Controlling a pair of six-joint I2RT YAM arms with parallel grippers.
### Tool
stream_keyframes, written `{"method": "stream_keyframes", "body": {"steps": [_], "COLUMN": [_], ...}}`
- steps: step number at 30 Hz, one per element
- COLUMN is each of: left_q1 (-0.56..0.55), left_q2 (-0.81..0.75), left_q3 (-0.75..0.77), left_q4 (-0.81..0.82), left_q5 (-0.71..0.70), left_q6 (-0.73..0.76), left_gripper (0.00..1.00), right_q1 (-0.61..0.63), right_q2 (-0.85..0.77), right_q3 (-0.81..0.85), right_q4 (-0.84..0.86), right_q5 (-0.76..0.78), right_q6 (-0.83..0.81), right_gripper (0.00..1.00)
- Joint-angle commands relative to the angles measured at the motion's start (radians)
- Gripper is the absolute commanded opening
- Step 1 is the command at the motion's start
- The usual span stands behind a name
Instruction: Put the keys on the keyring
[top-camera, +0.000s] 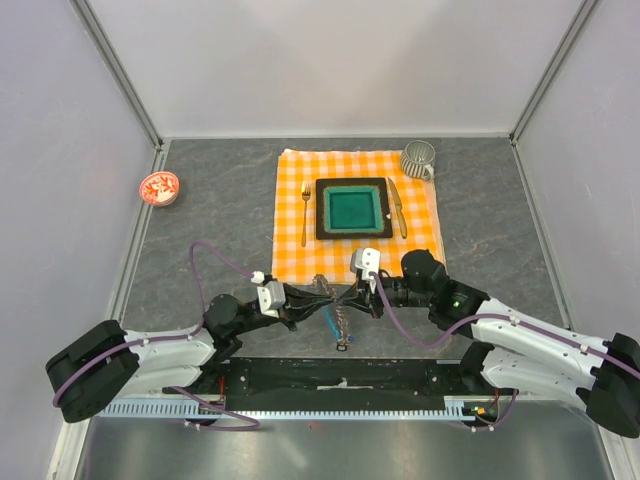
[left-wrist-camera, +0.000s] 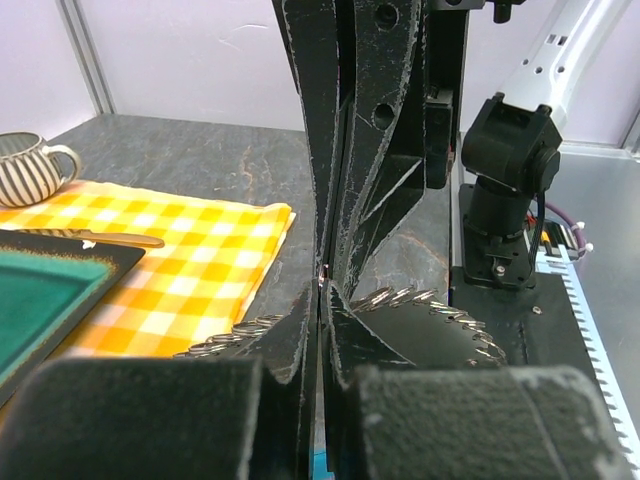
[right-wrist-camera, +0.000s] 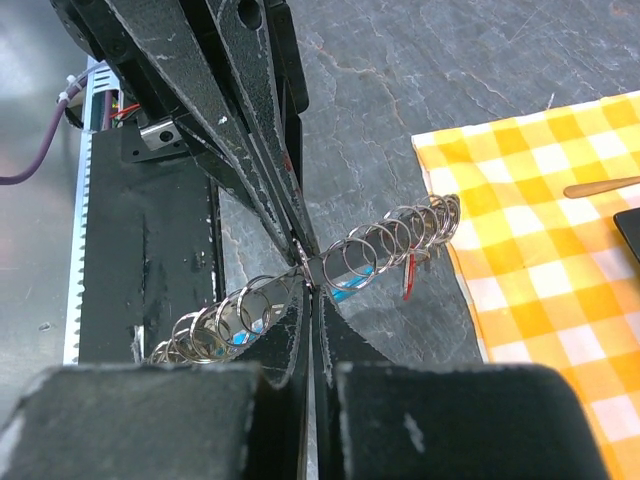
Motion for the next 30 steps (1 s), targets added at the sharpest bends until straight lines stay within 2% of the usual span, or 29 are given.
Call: {"method": "stream_keyframes", "body": {"steps": [1, 3, 5, 6, 7, 9, 11, 13, 16, 22, 30], "left_q1": [-0.004, -0.003, -0.003, -0.003, -0.004, -0.003, -0.003, -0.003, -0.003, -0.003, -0.003], "left_q2": [-0.008, -0.056, -0.124, -0.161, -0.236, -0.288, -0.334, -0.338, -0.281, -0.178, -0.120], "left_q3": [0.010, 0.009, 0.030, 0.070, 0.094, 0.153, 0.203, 0.251, 0.352, 0.436, 0.458], "left_q4": [0.417, 0.330, 0.179, -0.033, -0.137, -0.365, -0.487, -0.654, -0.811, -0.865, -0.896], "left_q5": [-0.006, -0.020, -0.020, -0.011, -0.008, -0.008, -0.019, -0.002, 0.046, 0.144, 0.159], "left_q6": [-0.020, -0.006, 0.024, 0.041, 0.073, 0.142, 0.207, 0.260, 0.306, 0.334, 0.345], "left_gripper": [0.13, 0.29, 0.34, 0.38, 0.39, 0.41, 0.42, 0.44, 0.47, 0.49, 0.45], "right_q1": [-0.002, -0.002, 0.000, -0.002, 0.000, 0.000, 0.000, 0.002, 0.009, 0.035, 0.058], "right_q2": [-0.022, -0.023, -0.017, -0.014, -0.008, 0.003, 0.017, 0.037, 0.061, 0.093, 0.098], "right_q3": [0.084, 0.121, 0.170, 0.187, 0.201, 0.239, 0.278, 0.311, 0.348, 0.394, 0.393], "right_q4": [-0.029, -0.093, -0.211, -0.242, -0.292, -0.332, -0.397, -0.449, -0.507, -0.569, -0.575], "right_q5": [-0.005, 0.021, 0.037, 0.052, 0.063, 0.090, 0.100, 0.104, 0.112, 0.150, 0.169], "right_q6": [-0.039, -0.069, -0.096, -0.118, -0.125, -0.143, -0.160, -0.183, -0.215, -0.255, -0.272], "right_gripper": [0.00, 0.00, 0.00, 0.00, 0.00, 0.00, 0.00, 0.00, 0.00, 0.00, 0.00]}}
